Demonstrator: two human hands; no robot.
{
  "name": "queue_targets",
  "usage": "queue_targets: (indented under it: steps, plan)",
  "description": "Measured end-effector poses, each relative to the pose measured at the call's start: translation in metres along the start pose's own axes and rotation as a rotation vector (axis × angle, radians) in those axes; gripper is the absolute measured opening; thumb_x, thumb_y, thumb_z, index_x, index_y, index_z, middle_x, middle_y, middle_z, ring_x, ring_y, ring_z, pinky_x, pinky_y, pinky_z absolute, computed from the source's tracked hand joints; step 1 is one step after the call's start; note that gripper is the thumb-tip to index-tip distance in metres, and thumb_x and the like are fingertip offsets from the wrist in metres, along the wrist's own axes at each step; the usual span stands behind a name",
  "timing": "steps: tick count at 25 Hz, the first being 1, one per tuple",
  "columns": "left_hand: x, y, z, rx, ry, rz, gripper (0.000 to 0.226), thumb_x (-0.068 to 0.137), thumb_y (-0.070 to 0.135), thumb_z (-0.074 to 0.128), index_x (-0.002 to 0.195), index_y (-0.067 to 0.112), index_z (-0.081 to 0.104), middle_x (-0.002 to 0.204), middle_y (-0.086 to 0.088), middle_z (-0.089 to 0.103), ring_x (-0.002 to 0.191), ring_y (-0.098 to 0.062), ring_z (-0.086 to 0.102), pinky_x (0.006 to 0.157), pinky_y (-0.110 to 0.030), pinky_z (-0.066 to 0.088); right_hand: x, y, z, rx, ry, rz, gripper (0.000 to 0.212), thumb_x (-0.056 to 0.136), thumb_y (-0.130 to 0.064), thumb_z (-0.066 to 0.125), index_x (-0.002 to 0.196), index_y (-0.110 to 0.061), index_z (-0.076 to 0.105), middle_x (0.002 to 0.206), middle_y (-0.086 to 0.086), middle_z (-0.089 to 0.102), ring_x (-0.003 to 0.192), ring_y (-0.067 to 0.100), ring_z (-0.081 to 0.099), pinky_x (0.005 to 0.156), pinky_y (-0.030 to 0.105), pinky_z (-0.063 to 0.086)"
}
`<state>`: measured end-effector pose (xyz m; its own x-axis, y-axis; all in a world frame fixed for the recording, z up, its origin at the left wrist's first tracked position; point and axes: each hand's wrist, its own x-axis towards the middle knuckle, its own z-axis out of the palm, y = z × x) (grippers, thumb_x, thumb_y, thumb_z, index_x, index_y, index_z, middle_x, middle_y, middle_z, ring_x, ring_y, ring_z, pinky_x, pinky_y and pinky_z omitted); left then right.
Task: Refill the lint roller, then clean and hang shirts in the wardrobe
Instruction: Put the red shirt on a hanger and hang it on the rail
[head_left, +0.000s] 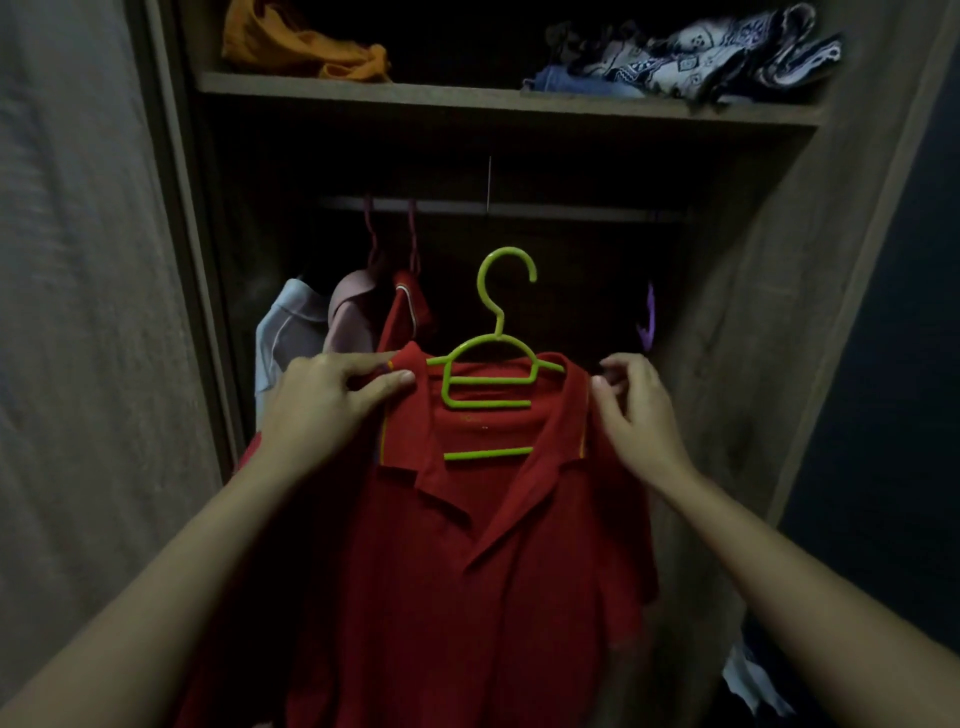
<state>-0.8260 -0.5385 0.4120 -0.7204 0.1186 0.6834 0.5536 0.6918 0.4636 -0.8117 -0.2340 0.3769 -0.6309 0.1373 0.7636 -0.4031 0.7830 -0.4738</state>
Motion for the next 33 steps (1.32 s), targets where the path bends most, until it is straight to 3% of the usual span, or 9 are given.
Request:
queue_targets:
  steps: [2,5,12,16,19,23,26,29,33]
  plan:
    - [0.002,0.007,0.012,0.012,0.058,-0.049,0.032,0.081,0.054,0.061,0.109,0.040,0.068,0.102,0.006,0.073,0.100,-0.017,0.065,0.077,-0.035,0.052,0.000,-0.030,0.014,0.126,-0.091,0.044,0.024,0.092,-0.021,0.051,0.112,-0.008,0.052,0.087,-0.005,0.056,0.070,-0.005,0.056,0.070,0.002,0.040]
    - [0.008,0.024,0.036,-0.014,0.069,-0.114,0.033,0.081,0.056,0.060,0.112,0.044,0.064,0.105,0.005,0.073,0.103,-0.020,0.064,0.080,-0.034,0.051,0.014,-0.063,0.039,0.387,-0.319,0.343,0.047,0.095,-0.037,0.045,0.137,-0.018,0.035,0.090,-0.017,0.058,0.090,0.005,0.064,0.096,0.030,0.047]
    - [0.032,0.049,0.052,0.063,-0.080,-0.026,0.050,0.082,0.064,0.048,0.124,0.038,0.056,0.117,0.000,0.068,0.112,-0.027,0.059,0.093,-0.042,0.048,0.064,-0.059,0.058,0.628,-0.257,0.534,0.077,0.075,-0.067,0.049,0.139,-0.029,0.033,0.133,0.000,0.051,0.117,0.019,0.053,0.100,0.035,0.041]
    - [0.080,0.015,0.057,0.144,0.090,-0.130,0.051,0.086,0.045,0.057,0.122,0.009,0.057,0.119,-0.022,0.059,0.114,-0.038,0.051,0.096,-0.041,0.039,0.086,-0.050,0.065,0.602,-0.230,0.559,0.081,0.057,-0.070,0.066,0.127,-0.046,0.034,0.129,-0.005,0.049,0.113,0.017,0.050,0.095,0.038,0.044]
    - [0.108,-0.010,0.071,0.217,-0.020,-0.297,0.056,0.087,0.030,0.061,0.129,-0.002,0.044,0.125,-0.030,0.050,0.118,-0.043,0.044,0.098,-0.043,0.034,0.108,-0.040,0.077,0.534,-0.214,0.555,0.094,0.044,-0.066,0.069,0.128,-0.050,0.030,0.130,-0.002,0.048,0.114,0.019,0.050,0.099,0.046,0.043]
    - [0.122,-0.019,0.086,0.119,-0.032,-0.296,0.034,0.090,0.014,0.052,0.123,0.006,0.054,0.114,-0.026,0.063,0.108,-0.042,0.055,0.087,-0.044,0.043,0.145,-0.032,0.083,0.511,-0.197,0.571,0.094,0.047,-0.061,0.056,0.136,-0.043,0.031,0.127,0.003,0.051,0.109,0.021,0.051,0.084,0.034,0.044]
    - [0.120,-0.024,0.093,0.106,-0.012,-0.239,0.037,0.091,0.013,0.052,0.128,0.013,0.053,0.114,-0.022,0.065,0.109,-0.041,0.057,0.088,-0.043,0.045,0.174,-0.024,0.084,0.535,-0.236,0.614,0.070,0.058,-0.056,0.053,0.123,-0.030,0.047,0.098,0.002,0.057,0.082,0.017,0.054,0.061,0.026,0.036]
    - [0.123,-0.032,0.094,0.070,-0.024,-0.164,0.040,0.091,0.013,0.054,0.131,0.013,0.052,0.115,-0.018,0.066,0.110,-0.037,0.058,0.089,-0.039,0.046,0.202,-0.014,0.093,0.512,-0.282,0.624,0.049,0.053,-0.060,0.052,0.082,-0.022,0.064,0.077,0.003,0.060,0.074,0.022,0.057,0.070,0.030,0.045]
    - [0.129,-0.036,0.096,0.100,-0.041,-0.097,0.044,0.091,0.015,0.055,0.135,0.017,0.048,0.116,-0.015,0.066,0.109,-0.033,0.060,0.088,-0.035,0.045,0.230,0.005,0.107,0.505,-0.367,0.579,0.041,0.087,-0.056,0.038,0.078,-0.024,0.061,0.080,0.002,0.061,0.079,0.019,0.058,0.083,0.031,0.045]
